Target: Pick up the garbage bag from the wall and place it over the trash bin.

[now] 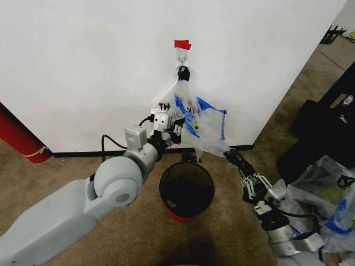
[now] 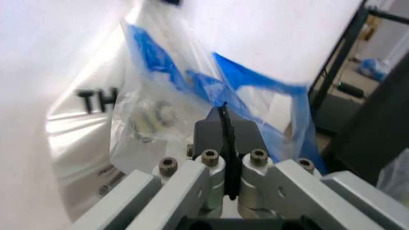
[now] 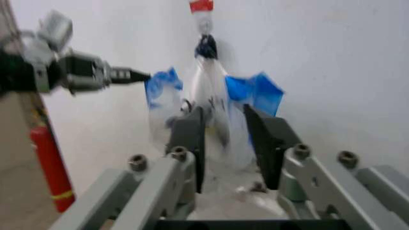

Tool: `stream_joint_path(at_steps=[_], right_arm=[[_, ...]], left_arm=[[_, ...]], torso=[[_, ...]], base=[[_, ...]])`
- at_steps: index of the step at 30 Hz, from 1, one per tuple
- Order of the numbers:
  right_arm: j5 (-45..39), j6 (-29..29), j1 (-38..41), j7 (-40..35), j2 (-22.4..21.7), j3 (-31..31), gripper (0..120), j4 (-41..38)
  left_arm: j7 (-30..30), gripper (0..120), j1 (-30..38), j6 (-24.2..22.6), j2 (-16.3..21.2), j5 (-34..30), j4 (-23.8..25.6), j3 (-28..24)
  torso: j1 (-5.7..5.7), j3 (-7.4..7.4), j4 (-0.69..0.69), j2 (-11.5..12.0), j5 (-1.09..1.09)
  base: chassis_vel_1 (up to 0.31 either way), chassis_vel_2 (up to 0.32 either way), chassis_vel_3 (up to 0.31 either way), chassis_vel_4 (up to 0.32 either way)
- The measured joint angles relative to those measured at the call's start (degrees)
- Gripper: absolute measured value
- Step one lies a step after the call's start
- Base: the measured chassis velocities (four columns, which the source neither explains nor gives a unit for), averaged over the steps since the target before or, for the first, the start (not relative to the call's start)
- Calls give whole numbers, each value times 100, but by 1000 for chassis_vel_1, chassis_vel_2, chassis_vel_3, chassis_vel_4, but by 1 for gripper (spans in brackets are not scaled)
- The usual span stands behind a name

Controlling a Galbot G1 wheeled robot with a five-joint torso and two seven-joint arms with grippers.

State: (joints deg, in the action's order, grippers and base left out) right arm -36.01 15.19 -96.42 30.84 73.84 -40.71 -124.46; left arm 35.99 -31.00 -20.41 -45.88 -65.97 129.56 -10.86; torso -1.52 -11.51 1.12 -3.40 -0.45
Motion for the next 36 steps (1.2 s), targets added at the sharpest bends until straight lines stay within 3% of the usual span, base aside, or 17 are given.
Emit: stream_joint_path(at_steps=[2, 8, 18, 22, 33, 36], right_arm=[[-270, -100, 61, 61, -84, -86, 30, 8], [-1373, -524, 615, -40, -572, -273, 55, 427], [-1105, -594, 1523, -221, -1013, 367, 88, 1153], [-800, -591, 2215, -382, -1169, 1021, 100, 1644], [142, -417, 3352, -757, -1098, 2102, 100, 2330], [488, -363, 3686, -794, -1025, 2445, 90, 2571]], left_arm=[[-9, 0, -81, 16, 8, -13, 10, 94], [-78, 0, -447, 88, 68, -20, 39, 463], [-66, 0, -519, 92, 35, 34, 15, 491], [-49, 0, -519, 90, 74, 33, 57, 496], [-21, 0, -485, 77, 160, 7, 127, 519], [-4, 0, -470, 68, 164, -2, 139, 517]], torso=[[0, 0, 0, 0, -1], [-1, 0, -1, 0, 0], [-1, -1, -1, 0, 0], [-1, -1, -2, 0, 1], [-1, -1, -2, 1, -2], [-1, -1, -1, 1, -2]], base=[[0, 0, 0, 0], [0, 0, 0, 0], [0, 0, 0, 0], [0, 0, 0, 0], [0, 0, 0, 0], [0, 0, 0, 0]])
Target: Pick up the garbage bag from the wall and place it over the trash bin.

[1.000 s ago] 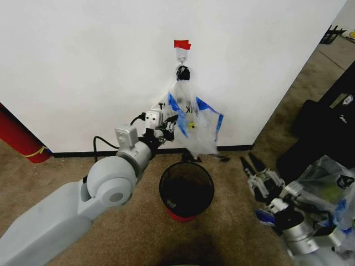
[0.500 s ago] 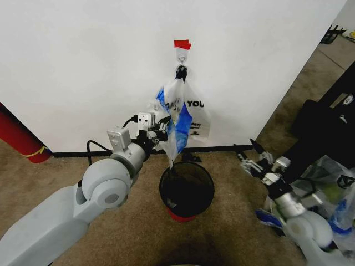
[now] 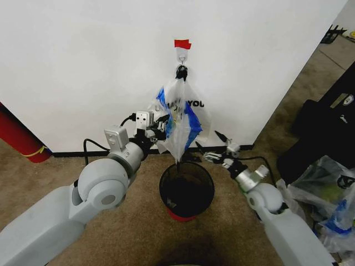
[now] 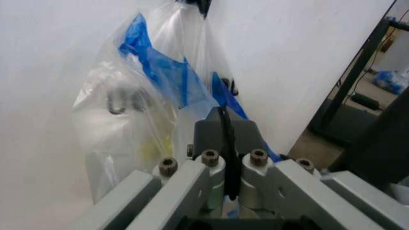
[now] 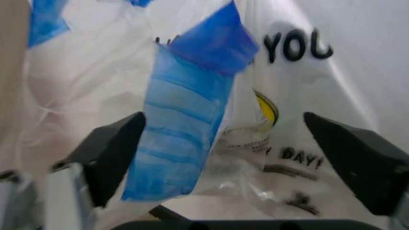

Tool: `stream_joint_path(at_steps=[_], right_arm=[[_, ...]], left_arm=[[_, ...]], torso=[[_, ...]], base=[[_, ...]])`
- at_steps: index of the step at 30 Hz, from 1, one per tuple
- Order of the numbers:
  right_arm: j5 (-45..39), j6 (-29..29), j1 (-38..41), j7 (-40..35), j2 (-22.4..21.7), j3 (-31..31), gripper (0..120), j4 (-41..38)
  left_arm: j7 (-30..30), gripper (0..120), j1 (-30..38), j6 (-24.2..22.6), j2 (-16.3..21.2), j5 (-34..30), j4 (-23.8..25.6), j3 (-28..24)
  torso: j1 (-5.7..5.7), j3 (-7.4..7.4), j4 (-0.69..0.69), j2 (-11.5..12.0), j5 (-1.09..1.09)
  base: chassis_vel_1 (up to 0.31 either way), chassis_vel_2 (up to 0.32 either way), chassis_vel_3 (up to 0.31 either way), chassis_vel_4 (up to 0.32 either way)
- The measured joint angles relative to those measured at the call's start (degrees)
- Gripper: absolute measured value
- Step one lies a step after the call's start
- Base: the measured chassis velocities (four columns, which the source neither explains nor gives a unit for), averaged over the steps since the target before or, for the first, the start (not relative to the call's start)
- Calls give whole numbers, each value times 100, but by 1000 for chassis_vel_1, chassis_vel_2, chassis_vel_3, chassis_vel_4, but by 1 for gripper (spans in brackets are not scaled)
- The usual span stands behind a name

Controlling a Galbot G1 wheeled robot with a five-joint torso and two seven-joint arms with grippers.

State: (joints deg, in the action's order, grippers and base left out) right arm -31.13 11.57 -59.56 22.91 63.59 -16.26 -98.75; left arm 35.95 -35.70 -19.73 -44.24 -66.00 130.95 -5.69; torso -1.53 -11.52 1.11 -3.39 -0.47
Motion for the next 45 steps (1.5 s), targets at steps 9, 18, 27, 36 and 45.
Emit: stream_joint_path(at_steps=[9, 18, 27, 36, 45], right_arm=[[44, -16, 563, -125, 458, 531, 60, 673], [-52, -67, 785, -141, 642, 742, 27, 843], [-118, -43, 598, -102, 575, 644, 0, 472], [-451, -96, -109, -83, 295, -33, 0, -507], [-405, -41, -1297, 348, 223, -880, 0, -1358]], left_arm=[[10, 0, 17, -8, -33, -7, 6, -40], [10, 0, 31, -12, -25, -10, 47, -52], [17, 0, -54, -5, -7, -34, 60, 25], [16, 0, -345, 144, 135, -190, 275, 277], [-59, 0, -1415, 142, 261, -211, 790, 1049]], torso=[[0, 0, -1, 1, 0], [0, 1, 0, 1, 1], [1, 1, -1, 0, 2], [1, 1, -1, 0, 0], [1, 2, 0, 0, 3]], base=[[0, 0, 0, 0], [0, 0, 0, 0], [0, 0, 0, 0], [0, 0, 0, 0], [0, 0, 0, 0]])
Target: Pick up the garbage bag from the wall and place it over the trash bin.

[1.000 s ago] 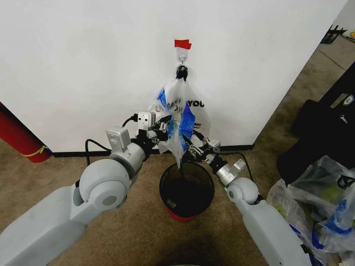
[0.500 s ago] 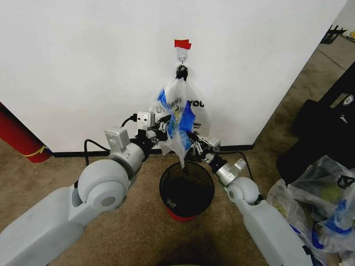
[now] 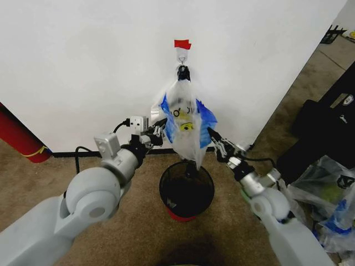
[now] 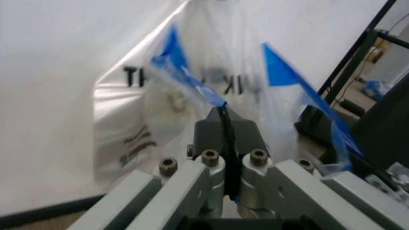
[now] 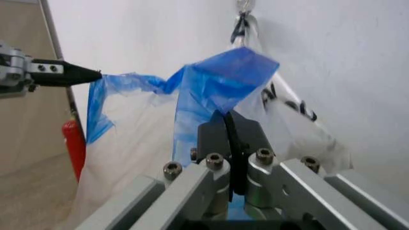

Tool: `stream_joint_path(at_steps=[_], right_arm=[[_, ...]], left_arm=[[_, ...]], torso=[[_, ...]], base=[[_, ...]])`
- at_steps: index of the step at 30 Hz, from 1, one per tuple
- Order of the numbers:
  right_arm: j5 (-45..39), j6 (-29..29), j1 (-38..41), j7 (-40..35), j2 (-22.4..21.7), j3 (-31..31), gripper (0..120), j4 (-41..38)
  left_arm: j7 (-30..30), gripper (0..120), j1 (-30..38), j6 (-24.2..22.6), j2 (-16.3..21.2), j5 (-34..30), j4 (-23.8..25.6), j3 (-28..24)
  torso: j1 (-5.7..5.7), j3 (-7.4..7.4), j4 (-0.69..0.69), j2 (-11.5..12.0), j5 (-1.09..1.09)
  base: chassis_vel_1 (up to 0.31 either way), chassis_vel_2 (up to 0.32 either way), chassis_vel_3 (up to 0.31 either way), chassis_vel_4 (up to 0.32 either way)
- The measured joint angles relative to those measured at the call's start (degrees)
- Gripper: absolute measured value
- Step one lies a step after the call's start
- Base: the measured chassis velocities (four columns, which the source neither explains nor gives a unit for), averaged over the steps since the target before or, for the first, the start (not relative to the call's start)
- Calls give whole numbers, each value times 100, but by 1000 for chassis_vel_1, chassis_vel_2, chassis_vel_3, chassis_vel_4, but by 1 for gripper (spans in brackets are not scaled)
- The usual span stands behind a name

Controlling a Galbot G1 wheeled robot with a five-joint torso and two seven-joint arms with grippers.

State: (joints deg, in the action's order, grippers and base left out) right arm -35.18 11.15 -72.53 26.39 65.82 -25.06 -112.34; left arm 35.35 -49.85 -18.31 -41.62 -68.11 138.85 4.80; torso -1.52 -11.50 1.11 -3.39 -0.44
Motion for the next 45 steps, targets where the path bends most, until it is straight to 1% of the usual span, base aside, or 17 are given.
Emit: stream_joint_path(at_steps=[1, 2, 5, 9, 10, 16, 22, 28, 32, 36, 38, 39, 41, 42, 43, 44, 45], right_arm=[[13, 18, -121, 45, 11, -83, 0, -71], [13, 18, -121, 45, 11, -83, 0, -71], [58, 84, -487, 211, 23, -337, 0, -263], [201, 199, -912, 271, 49, -568, 0, -467], [201, 199, -912, 271, 49, -568, 0, -467], [280, 360, -1415, 581, 125, -808, 0, -622], [296, 443, -1630, 801, 180, -899, 0, -650], [295, 490, -1796, 957, 230, -919, 0, -683], [278, 495, -1800, 972, 236, -952, 0, -702], [217, 466, -1695, 922, 196, -1005, 0, -712], [207, 460, -1684, 910, 183, -1016, 0, -716], [192, 453, -1679, 898, 166, -1032, 0, -722], [165, 437, -1678, 884, 140, -1066, 0, -742], [144, 421, -1674, 878, 129, -1081, 0, -759], [124, 405, -1664, 873, 125, -1092, 0, -780], [124, 405, -1664, 873, 125, -1092, 0, -780], [111, 387, -1656, 867, 117, -1101, 0, -795]], left_arm=[[-35, 0, -227, 0, 0, 40, 72, 167], [-35, 0, -227, 0, 0, 40, 72, 167], [-143, 0, -904, 16, 2, 208, 301, 577], [-188, 0, -1540, 53, -73, 393, 452, 851], [-188, 0, -1540, 53, -73, 393, 452, 851], [-430, 0, -2294, 183, -142, 808, 460, 1093], [-487, 0, -2590, 203, -183, 924, 457, 1224], [-502, 0, -2704, 215, -177, 947, 451, 1314], [-498, 0, -2610, 221, -167, 921, 449, 1319], [-419, 0, -2186, 154, -172, 638, 446, 1187], [-416, 0, -2115, 125, -173, 578, 446, 1145], [-416, 1, -1990, 19, -166, 450, 445, 1064], [-420, 11, -1695, -189, -155, 201, 443, 825], [-432, 15, -1508, -256, -155, 131, 442, 658], [-466, 19, -1319, -294, -163, 94, 442, 515], [-466, 19, -1319, -294, -163, 94, 442, 515], [-511, 22, -1132, -304, -173, 83, 423, 388]], torso=[[0, 0, -1, 0, -1], [0, 0, -1, 0, -1], [0, 0, -3, 0, -2], [0, 0, -1, 0, -1], [0, 0, -1, 0, -1], [0, 0, -1, -1, -2], [0, -1, -1, 0, -2], [-1, -1, 0, -1, -1], [-1, -1, -1, 0, -1], [-1, -1, -1, 0, -1], [-1, -1, -1, 0, -1], [-1, -1, -2, 0, -1], [-1, -1, -2, 0, -1], [-1, -1, -1, 0, -2], [-1, -2, 0, 0, -1], [-1, -2, 0, 0, -1], [-1, -1, 0, -1, -1]], base=[[0, 0, 0, 0], [0, 0, 0, 0], [0, 0, 0, 0], [0, 0, 0, 0], [0, 0, 0, 0], [0, 0, 0, 0], [0, 0, 0, 0], [0, 0, 0, 0], [0, 0, 0, 0], [0, 0, 0, 0], [0, 0, 0, 0], [0, 0, 0, 0], [0, 0, 0, 0], [0, 0, 0, 0], [0, 0, 0, 0], [0, 0, 0, 0], [0, 0, 0, 0]])
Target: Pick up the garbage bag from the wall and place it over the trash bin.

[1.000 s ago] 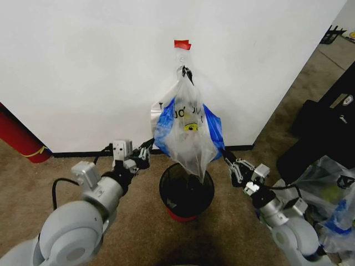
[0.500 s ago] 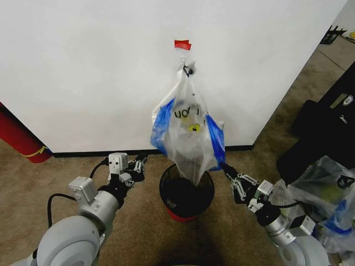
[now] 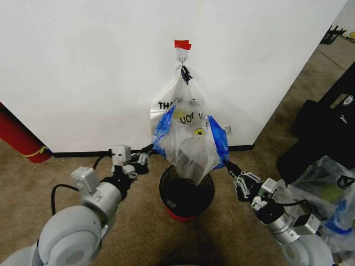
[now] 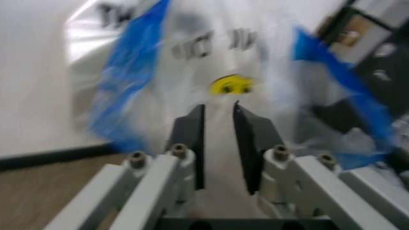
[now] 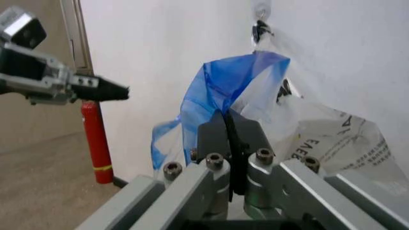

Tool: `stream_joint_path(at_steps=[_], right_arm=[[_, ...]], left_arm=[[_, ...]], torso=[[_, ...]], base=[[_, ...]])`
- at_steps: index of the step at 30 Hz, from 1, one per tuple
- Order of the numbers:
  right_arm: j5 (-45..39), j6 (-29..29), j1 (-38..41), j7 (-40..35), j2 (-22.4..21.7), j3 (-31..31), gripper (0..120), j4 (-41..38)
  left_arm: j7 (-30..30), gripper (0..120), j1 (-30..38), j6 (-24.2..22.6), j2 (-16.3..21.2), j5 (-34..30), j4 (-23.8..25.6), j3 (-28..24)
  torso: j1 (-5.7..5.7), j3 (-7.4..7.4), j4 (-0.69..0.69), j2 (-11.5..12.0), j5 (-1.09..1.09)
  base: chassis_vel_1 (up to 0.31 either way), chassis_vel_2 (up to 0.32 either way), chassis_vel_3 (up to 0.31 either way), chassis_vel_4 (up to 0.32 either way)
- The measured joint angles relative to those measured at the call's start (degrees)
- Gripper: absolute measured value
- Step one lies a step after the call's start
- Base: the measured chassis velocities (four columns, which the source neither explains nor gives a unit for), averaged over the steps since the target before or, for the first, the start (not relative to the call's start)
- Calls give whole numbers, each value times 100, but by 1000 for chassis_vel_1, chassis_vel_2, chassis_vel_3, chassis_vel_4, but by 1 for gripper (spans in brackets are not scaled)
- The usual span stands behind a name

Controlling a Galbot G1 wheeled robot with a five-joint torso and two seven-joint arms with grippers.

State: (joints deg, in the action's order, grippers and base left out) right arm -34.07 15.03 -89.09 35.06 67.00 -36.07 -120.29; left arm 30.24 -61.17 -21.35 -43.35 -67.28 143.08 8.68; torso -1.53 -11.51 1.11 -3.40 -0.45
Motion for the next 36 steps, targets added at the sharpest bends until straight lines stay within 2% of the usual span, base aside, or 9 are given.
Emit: stream_joint_path(at_steps=[3, 9, 14, 20, 22, 27, 29, 33, 36], right_arm=[[-25, -36, 7, -13, -11, -36, 0, -35], [-53, -44, -16, -2, -16, -98, 0, -40], [-53, -48, -2, 7, -16, -102, 0, -36], [-76, -79, 2, 7, -15, -127, 0, -53], [-83, -83, 0, 6, -18, -130, 0, -60], [-124, -103, 4, -5, -28, -158, 0, -73], [-128, -105, 10, -6, -30, -158, 0, -71], [-129, -119, 79, -36, -35, -114, 0, -42], [-129, -125, 98, -52, -36, -101, 0, -37]], left_arm=[[-126, 36, 326, -16, 9, 52, -233, -224], [-218, 58, 426, 5, 37, 712, -630, -417], [-205, 74, 544, -58, 9, 811, -867, -549], [-130, 98, 961, -104, -121, 997, -1486, -869], [-109, 98, 1001, -105, -133, 1043, -1575, -894], [11, 78, 1032, 59, -110, 1149, -1799, -906], [14, 75, 1021, 76, -104, 1141, -1800, -890], [32, 55, 1012, 118, -114, 1040, -1767, -871], [31, 50, 1014, 140, -116, 1007, -1757, -871]], torso=[[0, 0, 0, 0, -1], [0, 0, -1, 0, -1], [0, 0, -2, 0, 0], [0, -1, 0, 0, -1], [0, 0, -1, 0, -1], [0, 0, -1, 0, -1], [0, 0, -1, 0, -1], [0, 0, -1, 0, -1], [0, 0, -1, 0, -1]], base=[[0, 0, 0, 0], [0, 0, 0, 0], [0, 0, 0, 0], [0, 0, 0, 0], [0, 0, 0, 0], [0, 0, 0, 0], [0, 0, 0, 0], [0, 0, 0, 0], [0, 0, 0, 0]])
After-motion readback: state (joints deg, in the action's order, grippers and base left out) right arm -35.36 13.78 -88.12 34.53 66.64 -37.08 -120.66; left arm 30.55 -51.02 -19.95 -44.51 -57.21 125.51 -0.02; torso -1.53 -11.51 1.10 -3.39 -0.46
